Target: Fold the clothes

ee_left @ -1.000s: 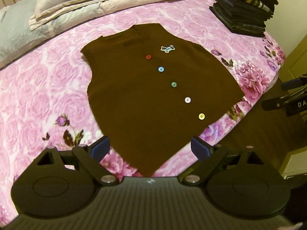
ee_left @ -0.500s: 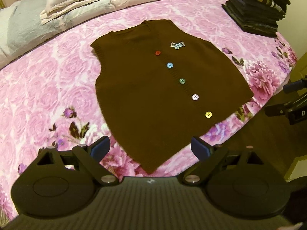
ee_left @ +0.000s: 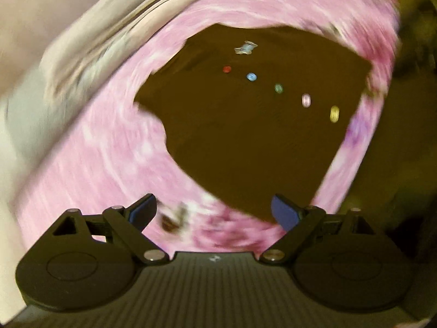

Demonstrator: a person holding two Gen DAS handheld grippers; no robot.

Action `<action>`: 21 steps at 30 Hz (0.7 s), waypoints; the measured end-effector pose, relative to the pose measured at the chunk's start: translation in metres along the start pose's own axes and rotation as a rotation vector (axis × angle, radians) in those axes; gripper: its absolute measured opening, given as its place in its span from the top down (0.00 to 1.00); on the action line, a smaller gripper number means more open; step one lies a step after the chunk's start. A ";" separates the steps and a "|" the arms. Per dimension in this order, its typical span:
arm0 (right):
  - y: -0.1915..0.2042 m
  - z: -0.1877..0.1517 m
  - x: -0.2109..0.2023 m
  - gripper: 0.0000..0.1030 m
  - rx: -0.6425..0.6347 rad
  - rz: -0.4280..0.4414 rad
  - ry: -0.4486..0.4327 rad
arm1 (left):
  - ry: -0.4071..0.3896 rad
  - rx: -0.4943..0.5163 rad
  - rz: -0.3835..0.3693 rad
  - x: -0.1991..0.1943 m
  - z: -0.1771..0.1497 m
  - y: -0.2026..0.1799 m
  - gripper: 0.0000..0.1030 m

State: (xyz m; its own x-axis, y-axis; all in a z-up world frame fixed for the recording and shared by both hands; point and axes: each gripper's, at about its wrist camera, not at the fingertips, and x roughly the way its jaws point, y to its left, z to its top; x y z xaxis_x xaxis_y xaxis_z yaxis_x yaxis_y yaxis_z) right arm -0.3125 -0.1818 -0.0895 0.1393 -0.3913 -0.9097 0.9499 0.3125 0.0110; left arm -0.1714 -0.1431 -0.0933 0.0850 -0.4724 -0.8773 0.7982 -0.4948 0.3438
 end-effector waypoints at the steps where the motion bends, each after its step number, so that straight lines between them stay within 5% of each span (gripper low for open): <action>1: 0.007 0.000 0.001 0.01 -0.009 -0.001 -0.017 | -0.015 0.083 0.003 0.006 -0.004 0.005 0.14; 4: 0.042 0.000 0.013 0.09 -0.040 -0.021 -0.040 | -0.068 0.280 0.003 0.033 -0.021 0.026 0.14; 5: 0.054 -0.001 0.021 0.29 -0.047 -0.021 -0.032 | -0.079 0.328 -0.004 0.044 -0.026 0.033 0.15; 6: 0.066 -0.001 0.029 0.39 -0.053 -0.022 -0.025 | -0.088 0.376 -0.012 0.057 -0.031 0.040 0.16; 14: 0.156 -0.019 0.116 0.40 -0.166 0.013 0.048 | -0.218 0.729 -0.070 0.151 -0.061 0.067 0.23; 17: 0.175 -0.027 0.151 0.79 -0.195 0.005 0.086 | -0.265 0.875 -0.080 0.184 -0.071 0.066 0.23; 21: 0.193 -0.035 0.188 0.78 -0.224 -0.022 0.119 | -0.320 1.024 -0.071 0.222 -0.074 0.067 0.23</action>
State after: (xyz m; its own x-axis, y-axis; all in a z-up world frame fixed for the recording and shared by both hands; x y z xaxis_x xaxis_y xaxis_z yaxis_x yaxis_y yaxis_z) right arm -0.1124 -0.1649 -0.2732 0.0723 -0.2996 -0.9513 0.8649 0.4939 -0.0898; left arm -0.0546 -0.2268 -0.2897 -0.2209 -0.5143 -0.8287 -0.0967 -0.8339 0.5433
